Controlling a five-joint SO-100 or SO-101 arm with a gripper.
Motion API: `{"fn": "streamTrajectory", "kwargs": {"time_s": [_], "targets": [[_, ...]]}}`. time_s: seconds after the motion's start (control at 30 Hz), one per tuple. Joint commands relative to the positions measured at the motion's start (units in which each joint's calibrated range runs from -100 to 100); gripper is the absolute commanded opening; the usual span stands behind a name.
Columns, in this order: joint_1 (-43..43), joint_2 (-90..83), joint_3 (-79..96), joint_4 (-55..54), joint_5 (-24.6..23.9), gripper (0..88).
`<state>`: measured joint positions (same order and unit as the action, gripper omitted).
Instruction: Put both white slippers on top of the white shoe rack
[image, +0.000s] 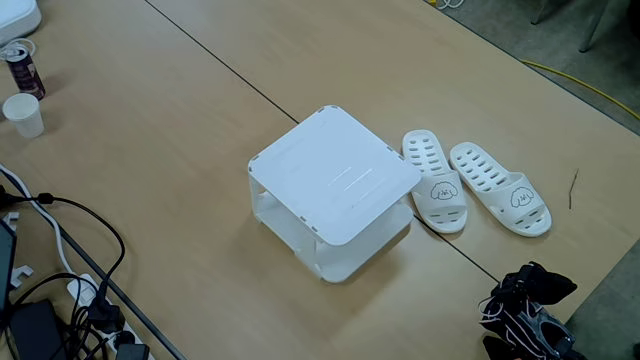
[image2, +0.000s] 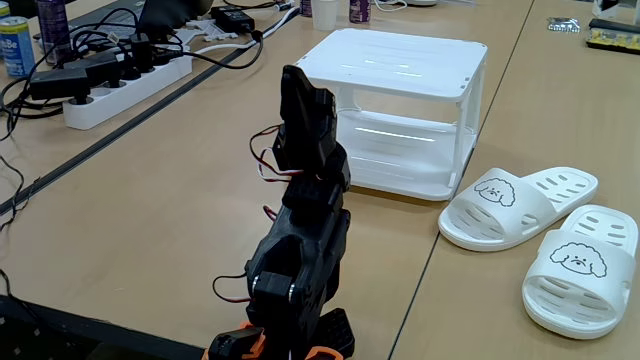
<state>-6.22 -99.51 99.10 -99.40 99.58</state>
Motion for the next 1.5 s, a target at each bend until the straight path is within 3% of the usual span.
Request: {"fn": "streamTrajectory", "kwargs": {"time_s": [0.0,0.67,0.9,1.23,1.3,1.47], "targets": [[0.1,0.6,0.4,-0.2,0.4,0.8],[0.1,0.9,-2.4,3.7,0.4,0.8],[0.3,0.8,-18.9,25.7,0.4,0.8],[0.3,1.5,-51.4,80.2,0.4,0.8],[0.1,2.9,-54.8,85.4,0.4,0.8],[-0.4,4.0,-55.5,85.8,0.4,0.8]]}}
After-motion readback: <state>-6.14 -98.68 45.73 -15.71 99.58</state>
